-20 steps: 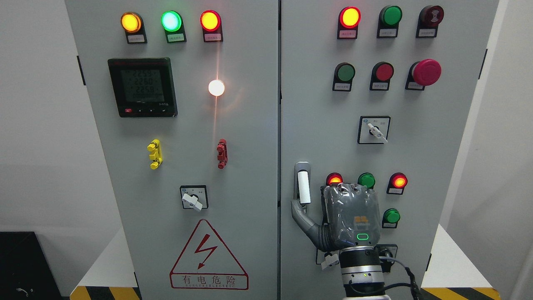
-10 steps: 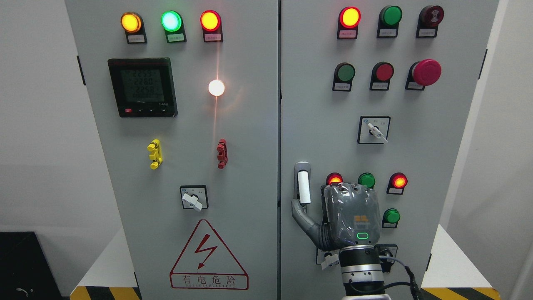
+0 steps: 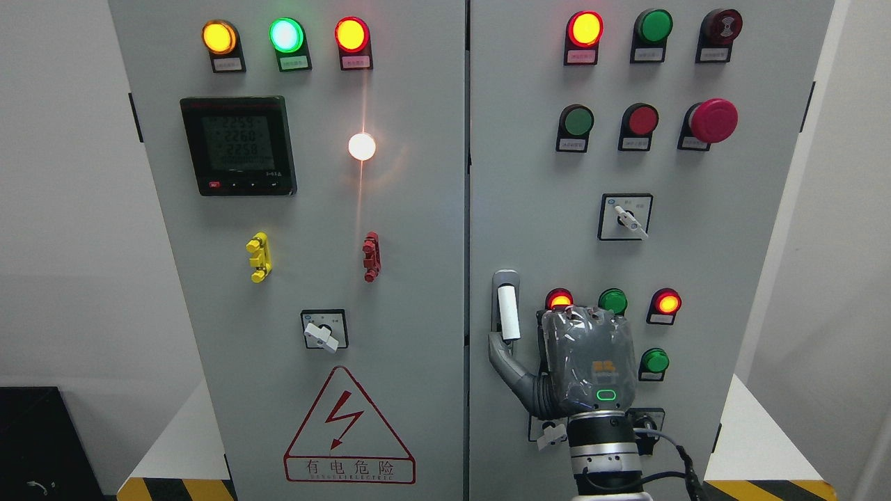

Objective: Release door handle
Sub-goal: 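Close the right hand's fingers around the silver handle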

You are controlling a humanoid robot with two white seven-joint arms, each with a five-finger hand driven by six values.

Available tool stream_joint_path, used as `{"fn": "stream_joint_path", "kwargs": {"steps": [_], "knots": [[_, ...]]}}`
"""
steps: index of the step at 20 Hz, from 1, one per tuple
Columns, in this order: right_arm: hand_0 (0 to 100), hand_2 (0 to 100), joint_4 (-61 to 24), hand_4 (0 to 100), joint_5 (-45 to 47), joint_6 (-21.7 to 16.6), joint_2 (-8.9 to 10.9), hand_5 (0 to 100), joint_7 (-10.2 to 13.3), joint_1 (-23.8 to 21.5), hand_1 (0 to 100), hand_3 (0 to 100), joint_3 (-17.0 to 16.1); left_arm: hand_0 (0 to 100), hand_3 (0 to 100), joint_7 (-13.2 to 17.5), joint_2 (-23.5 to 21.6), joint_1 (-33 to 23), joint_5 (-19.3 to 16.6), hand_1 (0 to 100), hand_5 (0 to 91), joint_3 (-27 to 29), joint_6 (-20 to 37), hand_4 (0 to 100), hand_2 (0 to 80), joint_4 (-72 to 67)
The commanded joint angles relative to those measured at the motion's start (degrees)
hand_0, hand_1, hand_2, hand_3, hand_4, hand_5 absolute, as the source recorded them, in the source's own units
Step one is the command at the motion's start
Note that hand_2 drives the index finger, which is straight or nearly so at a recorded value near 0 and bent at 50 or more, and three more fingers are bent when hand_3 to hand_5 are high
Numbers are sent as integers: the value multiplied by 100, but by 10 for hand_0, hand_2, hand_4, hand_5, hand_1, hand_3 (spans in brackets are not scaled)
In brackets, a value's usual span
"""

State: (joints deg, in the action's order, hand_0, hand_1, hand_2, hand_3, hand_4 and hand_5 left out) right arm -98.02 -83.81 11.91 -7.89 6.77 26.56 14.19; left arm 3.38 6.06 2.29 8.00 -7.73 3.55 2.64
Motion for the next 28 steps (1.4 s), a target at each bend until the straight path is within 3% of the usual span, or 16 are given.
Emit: {"fn": "stream_joint_path", "kwargs": {"steps": [1, 28], "knots": [[371, 1000, -7, 1000, 5, 4, -37, 1000, 26, -10, 188, 1000, -4, 120, 0, 4, 0, 0, 0, 556, 0, 0, 5, 0, 0, 0], [422, 1000, -77, 1000, 5, 75, -46, 1000, 35, -19, 268, 1000, -12, 120, 0, 4, 0, 0, 0, 556, 0, 0, 5, 0, 0, 0]]}}
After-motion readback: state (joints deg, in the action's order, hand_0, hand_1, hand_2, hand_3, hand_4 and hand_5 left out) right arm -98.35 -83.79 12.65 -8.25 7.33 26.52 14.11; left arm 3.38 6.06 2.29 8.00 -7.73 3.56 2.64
